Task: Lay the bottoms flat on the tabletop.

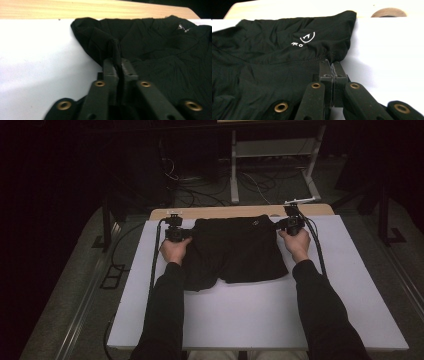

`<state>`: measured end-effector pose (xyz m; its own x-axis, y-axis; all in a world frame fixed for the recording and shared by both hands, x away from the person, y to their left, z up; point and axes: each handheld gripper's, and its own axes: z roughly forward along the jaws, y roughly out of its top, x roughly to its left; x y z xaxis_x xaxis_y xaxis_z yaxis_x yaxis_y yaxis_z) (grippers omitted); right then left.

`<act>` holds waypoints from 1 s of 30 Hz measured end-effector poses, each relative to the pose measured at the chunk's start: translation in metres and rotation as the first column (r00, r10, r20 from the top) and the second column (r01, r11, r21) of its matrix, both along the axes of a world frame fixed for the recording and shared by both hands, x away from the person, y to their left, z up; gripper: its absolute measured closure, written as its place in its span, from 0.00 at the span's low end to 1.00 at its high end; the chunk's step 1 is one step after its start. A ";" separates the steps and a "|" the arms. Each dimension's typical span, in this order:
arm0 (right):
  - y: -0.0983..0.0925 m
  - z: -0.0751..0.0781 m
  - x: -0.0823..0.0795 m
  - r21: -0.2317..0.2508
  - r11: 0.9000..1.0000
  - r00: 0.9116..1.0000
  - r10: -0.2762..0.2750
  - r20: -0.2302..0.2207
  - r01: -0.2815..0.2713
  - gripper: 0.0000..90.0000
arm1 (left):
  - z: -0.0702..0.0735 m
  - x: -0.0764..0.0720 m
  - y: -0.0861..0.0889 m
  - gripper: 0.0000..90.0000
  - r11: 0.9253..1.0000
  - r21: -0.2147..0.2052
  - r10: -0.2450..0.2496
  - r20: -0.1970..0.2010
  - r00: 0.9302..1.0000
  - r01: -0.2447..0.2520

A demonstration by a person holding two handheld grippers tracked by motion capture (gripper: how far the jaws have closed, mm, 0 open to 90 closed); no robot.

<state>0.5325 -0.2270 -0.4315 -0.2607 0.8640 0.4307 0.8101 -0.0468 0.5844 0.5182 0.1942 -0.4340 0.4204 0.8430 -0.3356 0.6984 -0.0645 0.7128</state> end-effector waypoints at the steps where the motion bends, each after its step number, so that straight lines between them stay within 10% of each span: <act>1: 0.000 -0.003 -0.002 0.020 1.000 1.000 0.007 -0.003 -0.007 0.90 | 0.001 -0.004 0.002 0.71 1.000 -0.019 0.014 -0.001 1.000 -0.014; 12: -0.011 -0.003 -0.040 0.060 0.995 0.993 0.074 0.087 -0.080 0.51 | 0.013 -0.037 0.013 0.35 0.983 -0.183 -0.008 0.076 0.997 0.022; 23: -0.015 0.008 -0.088 0.064 0.976 0.972 0.201 0.118 -0.210 0.16 | 0.023 -0.075 -0.007 0.03 0.965 -0.210 -0.127 0.139 0.982 0.155; 30: -0.014 0.004 -0.117 0.079 0.963 0.959 0.245 0.139 -0.258 0.05 | 0.026 -0.100 -0.024 0.01 0.958 -0.146 -0.221 0.165 0.961 0.245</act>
